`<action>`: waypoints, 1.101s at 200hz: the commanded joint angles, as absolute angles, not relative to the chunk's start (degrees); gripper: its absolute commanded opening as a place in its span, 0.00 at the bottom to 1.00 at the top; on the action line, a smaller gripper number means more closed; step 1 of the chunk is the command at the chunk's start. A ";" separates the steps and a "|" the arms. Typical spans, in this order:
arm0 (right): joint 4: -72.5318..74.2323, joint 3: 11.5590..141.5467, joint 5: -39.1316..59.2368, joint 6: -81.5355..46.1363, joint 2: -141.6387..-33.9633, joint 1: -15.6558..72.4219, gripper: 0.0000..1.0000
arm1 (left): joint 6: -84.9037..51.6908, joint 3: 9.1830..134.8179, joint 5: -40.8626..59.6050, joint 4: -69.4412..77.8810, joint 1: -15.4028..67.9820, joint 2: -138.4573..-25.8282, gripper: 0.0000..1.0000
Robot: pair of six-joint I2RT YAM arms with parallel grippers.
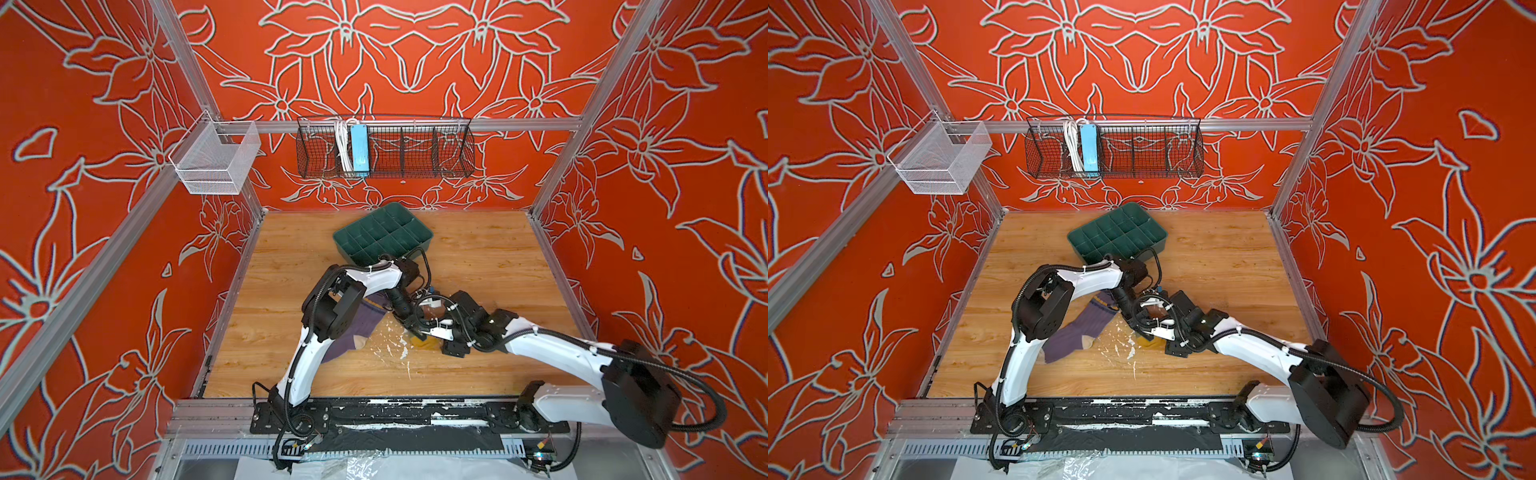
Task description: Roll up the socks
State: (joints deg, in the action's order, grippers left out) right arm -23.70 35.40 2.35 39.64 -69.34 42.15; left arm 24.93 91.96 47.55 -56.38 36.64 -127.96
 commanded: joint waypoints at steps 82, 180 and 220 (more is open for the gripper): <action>-18.25 36.69 8.88 32.94 -67.77 42.60 0.84 | 23.17 88.48 38.32 -53.85 36.12 -124.15 0.00; -13.26 40.48 9.24 30.72 -76.56 42.36 0.80 | 22.44 87.36 38.63 -52.39 36.16 -123.97 0.00; -14.29 42.23 8.78 31.35 -79.49 42.26 0.78 | 22.45 87.28 38.62 -52.21 36.21 -123.73 0.00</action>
State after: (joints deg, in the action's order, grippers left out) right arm -14.13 40.49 8.47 31.83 -77.93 42.13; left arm 22.59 88.18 41.89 -52.21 36.32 -123.68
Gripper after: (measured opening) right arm 0.782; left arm 0.208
